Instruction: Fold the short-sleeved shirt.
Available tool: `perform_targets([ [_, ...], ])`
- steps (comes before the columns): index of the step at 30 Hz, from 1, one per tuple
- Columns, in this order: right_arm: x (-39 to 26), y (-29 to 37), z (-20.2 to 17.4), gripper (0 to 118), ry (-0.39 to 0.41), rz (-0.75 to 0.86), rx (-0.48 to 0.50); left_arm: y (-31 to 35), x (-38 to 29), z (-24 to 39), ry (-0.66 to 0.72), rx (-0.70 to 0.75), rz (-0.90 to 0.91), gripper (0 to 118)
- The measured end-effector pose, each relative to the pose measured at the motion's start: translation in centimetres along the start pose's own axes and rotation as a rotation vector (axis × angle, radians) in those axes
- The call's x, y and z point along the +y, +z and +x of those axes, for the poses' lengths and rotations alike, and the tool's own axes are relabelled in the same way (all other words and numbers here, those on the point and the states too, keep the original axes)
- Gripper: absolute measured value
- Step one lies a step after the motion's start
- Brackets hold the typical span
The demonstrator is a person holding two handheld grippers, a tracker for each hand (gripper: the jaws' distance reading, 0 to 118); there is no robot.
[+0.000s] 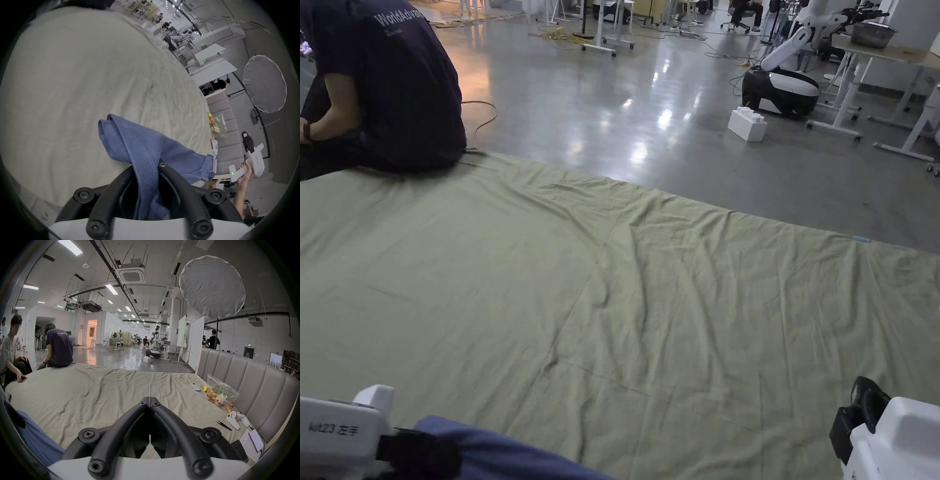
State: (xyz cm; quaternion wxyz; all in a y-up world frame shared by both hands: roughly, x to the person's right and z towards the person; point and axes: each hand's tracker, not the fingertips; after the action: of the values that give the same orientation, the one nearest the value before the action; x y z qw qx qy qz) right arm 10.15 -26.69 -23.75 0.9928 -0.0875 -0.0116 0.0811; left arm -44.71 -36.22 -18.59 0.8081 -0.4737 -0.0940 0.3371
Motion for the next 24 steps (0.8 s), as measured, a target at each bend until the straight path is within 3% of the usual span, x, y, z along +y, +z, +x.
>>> perform_targets([
  [5, 0.1, 0.0, -0.2, 0, 0.005, 0.009, 0.013, 2.6, 0.8, -0.6, -0.106, 0.179, 0.013, 10],
  [10, 0.1, -0.2, -0.6, 0, -0.004, 0.008, 0.026, 3.2, -0.9, 4.6, -0.175, 0.145, 0.021, 10],
  [15, -0.2, -0.1, -0.9, 0, -0.006, 0.005, 0.036, 2.2, -3.7, 11.2, -0.239, -0.042, 0.007, 10],
  [20, -0.4, 0.2, -0.8, 0, -0.003, 0.002, 0.036, -1.9, -5.4, 15.4, -0.3, -0.133, -0.069, 10],
  [24, -0.7, 0.4, -0.2, 0, -0.007, -0.004, 0.027, -6.9, -7.5, 19.5, -0.341, -0.114, -0.142, 10],
])
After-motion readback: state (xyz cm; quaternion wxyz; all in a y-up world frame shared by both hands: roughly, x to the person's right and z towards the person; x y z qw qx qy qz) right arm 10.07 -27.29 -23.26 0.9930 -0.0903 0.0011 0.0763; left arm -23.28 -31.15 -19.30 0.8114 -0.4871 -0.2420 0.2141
